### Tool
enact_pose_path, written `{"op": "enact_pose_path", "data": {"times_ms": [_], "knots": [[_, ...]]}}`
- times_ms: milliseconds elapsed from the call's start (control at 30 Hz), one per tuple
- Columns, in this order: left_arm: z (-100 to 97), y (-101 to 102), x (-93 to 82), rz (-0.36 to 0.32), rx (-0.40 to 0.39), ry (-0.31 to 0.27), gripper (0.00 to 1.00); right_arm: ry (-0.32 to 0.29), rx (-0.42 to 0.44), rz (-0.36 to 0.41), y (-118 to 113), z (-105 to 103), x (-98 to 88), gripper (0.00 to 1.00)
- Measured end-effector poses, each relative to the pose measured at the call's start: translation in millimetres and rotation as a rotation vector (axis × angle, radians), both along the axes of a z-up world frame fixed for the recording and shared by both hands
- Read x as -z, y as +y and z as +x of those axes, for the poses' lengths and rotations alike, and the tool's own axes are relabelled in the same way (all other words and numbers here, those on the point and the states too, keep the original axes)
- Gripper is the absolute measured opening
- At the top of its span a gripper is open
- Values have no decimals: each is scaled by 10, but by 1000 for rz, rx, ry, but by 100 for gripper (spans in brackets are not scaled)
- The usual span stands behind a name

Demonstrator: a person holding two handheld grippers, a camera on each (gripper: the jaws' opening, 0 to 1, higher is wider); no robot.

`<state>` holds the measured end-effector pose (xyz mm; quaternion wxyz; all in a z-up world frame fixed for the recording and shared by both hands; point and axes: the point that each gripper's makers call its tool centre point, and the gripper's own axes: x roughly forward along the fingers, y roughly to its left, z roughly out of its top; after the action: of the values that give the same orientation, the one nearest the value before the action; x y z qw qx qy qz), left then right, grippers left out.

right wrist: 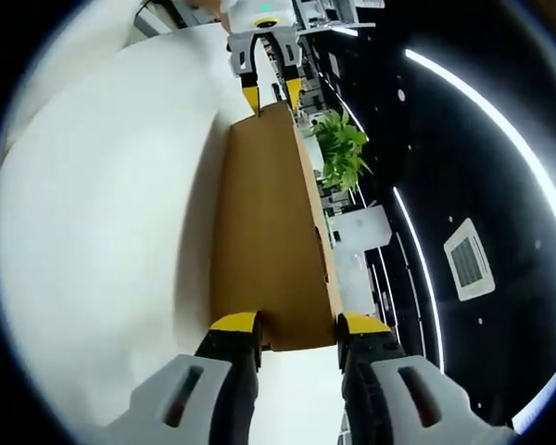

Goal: Operate the shoe box by opening the lid, removing the specified soft item, and placing it in the target area until the item is outside and the box remains undamaged.

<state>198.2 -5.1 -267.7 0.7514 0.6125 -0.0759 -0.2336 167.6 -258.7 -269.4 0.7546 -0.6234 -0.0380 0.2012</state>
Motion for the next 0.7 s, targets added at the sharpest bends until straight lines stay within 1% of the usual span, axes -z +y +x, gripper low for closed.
{"op": "enact_pose_path", "data": {"times_ms": [200, 400, 700], "knots": [[-7, 2, -7, 1, -5, 22, 29, 1, 2, -23, -7, 1, -17, 29], [-27, 3, -46, -1, -13, 2, 29, 0, 4, -31, -7, -1, -24, 28], [-42, 1, -94, -38, -14, 9, 29, -8, 7, -42, -4, -17, -90, 28]]}}
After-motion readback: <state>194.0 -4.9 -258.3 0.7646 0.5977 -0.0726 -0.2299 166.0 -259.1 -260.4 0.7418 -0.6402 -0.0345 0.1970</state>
